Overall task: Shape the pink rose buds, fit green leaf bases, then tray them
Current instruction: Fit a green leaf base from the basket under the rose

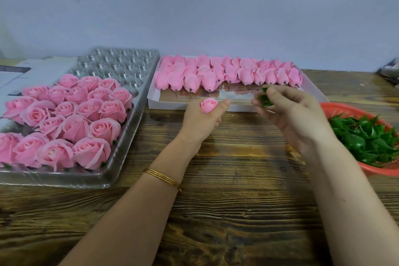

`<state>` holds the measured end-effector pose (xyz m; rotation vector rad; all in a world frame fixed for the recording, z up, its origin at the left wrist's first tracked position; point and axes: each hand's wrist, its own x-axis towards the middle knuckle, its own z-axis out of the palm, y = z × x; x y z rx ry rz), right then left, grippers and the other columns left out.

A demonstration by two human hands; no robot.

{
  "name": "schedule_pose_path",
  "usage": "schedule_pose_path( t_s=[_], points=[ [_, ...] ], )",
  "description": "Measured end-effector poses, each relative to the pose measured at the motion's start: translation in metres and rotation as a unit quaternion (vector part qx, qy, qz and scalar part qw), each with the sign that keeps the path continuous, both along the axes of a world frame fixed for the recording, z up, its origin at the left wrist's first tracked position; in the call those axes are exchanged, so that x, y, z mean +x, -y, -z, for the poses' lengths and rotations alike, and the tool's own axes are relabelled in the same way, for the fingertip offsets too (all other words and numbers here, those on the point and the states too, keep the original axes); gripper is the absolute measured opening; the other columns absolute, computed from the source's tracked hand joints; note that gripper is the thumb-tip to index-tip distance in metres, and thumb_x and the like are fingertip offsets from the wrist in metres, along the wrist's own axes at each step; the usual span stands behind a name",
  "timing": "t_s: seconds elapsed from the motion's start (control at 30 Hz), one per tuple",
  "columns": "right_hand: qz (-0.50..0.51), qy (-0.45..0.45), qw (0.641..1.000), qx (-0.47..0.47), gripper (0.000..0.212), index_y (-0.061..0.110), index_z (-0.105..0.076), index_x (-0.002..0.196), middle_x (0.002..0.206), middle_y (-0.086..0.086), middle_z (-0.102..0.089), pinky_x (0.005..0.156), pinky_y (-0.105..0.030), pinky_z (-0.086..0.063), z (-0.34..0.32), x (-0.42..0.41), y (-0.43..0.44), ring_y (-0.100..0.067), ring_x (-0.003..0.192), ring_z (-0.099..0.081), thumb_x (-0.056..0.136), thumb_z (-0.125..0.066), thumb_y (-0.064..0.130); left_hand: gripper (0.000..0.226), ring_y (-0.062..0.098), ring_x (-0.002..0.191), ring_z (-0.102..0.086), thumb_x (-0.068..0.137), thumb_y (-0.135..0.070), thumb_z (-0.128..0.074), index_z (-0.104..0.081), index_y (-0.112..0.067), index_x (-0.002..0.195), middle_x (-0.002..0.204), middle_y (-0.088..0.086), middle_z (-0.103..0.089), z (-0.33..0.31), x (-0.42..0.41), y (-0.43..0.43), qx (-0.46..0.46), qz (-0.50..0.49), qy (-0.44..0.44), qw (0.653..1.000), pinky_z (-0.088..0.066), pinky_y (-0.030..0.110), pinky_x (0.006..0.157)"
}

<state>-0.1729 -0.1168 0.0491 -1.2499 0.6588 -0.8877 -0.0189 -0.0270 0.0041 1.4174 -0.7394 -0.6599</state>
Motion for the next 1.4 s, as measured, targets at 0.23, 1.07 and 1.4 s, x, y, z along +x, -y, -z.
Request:
schedule_pose_path(
  t_s=[0.23,1.07,1.4],
  points=[
    [-0.043,-0.051,0.995,0.068,0.017,0.009,-0.066,0.109,0.087,-0.004,-0.066,0.057,-0.017,-0.039,0.020,0.021,-0.014,-0.009,0.067,-0.054,0.093,-0.060,0.011,0.035,0.004,0.049,-0.051,0.090,-0.034,-0.070,-0.057,-0.016,0.062,0.053,-0.004,-0.056,-0.003,0.002,0.002,-0.018,-0.019,-0.086,0.996,-0.043,0.017,0.049],
    [-0.069,-0.143,0.987,-0.027,0.029,-0.003,-0.066,0.098,0.092,-0.032,-0.069,0.082,-0.043,-0.056,0.049,0.044,-0.038,-0.029,0.077,-0.065,0.073,-0.081,-0.001,0.039,0.015,0.076,-0.064,0.096,-0.040,-0.057,-0.051,-0.014,0.067,0.075,0.001,-0.072,-0.009,0.000,0.003,-0.047,0.025,-0.191,0.980,-0.053,0.030,0.073],
    [-0.058,-0.106,0.992,-0.026,0.025,0.008,-0.064,0.085,0.074,-0.010,-0.065,0.066,-0.025,-0.054,0.051,0.050,-0.043,-0.015,0.066,-0.061,0.071,-0.083,0.000,0.039,0.029,0.098,-0.061,0.078,-0.049,-0.064,-0.068,-0.024,0.048,0.084,0.003,-0.071,-0.010,-0.004,0.002,-0.061,0.059,-0.186,0.979,-0.052,0.050,0.095]
  ],
)
